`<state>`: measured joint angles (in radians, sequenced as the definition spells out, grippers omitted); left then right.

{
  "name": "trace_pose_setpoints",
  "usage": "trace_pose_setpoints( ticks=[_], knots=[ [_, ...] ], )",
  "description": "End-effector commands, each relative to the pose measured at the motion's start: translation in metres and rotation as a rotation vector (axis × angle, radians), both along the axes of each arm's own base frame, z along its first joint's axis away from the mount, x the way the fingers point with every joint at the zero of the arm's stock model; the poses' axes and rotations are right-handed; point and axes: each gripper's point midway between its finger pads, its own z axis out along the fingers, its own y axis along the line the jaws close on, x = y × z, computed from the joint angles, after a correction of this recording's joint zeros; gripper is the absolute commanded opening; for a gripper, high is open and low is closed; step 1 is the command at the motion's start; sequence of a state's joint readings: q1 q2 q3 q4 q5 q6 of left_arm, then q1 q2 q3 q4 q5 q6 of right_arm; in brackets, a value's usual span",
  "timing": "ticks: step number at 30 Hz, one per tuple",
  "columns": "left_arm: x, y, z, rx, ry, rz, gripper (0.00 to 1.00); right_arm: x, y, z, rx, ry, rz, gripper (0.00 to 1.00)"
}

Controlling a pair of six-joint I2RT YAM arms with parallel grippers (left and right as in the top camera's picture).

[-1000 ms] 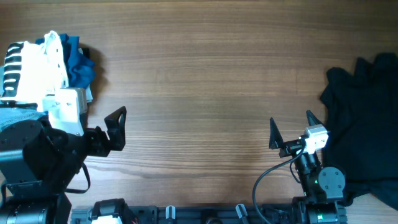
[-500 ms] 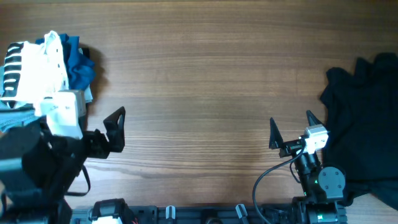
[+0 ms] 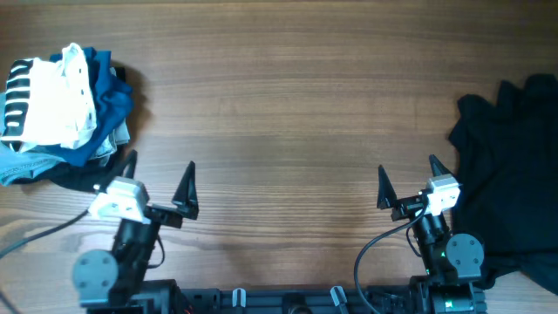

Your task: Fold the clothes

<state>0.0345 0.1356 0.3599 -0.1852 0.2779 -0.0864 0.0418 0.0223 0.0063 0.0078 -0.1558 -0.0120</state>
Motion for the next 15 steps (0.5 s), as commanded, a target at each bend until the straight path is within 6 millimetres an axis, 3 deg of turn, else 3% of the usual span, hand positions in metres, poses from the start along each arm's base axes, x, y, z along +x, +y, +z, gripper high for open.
trace_pose_setpoints(
  ticks=[1,5,10,13,15],
  knots=[
    [0.005,0.003,-0.031,-0.072,-0.017,0.015,1.0,0.0,-0.002,0.0,0.014,0.001,-0.007,1.0],
    [0.011,0.008,-0.047,-0.079,-0.066,0.041,1.0,0.0,-0.002,0.0,0.014,0.001,-0.007,1.0],
    [0.019,0.011,-0.095,-0.08,0.048,0.06,1.0,0.0,-0.002,0.0,0.014,0.001,-0.007,1.0],
    [0.019,0.011,-0.111,-0.08,0.113,0.067,1.0,0.0,-0.002,0.0,0.014,0.001,-0.007,1.0],
    [0.019,0.011,-0.11,-0.08,0.11,0.066,1.0,0.0,-0.002,0.0,0.014,0.001,-0.007,1.0]
  ],
)
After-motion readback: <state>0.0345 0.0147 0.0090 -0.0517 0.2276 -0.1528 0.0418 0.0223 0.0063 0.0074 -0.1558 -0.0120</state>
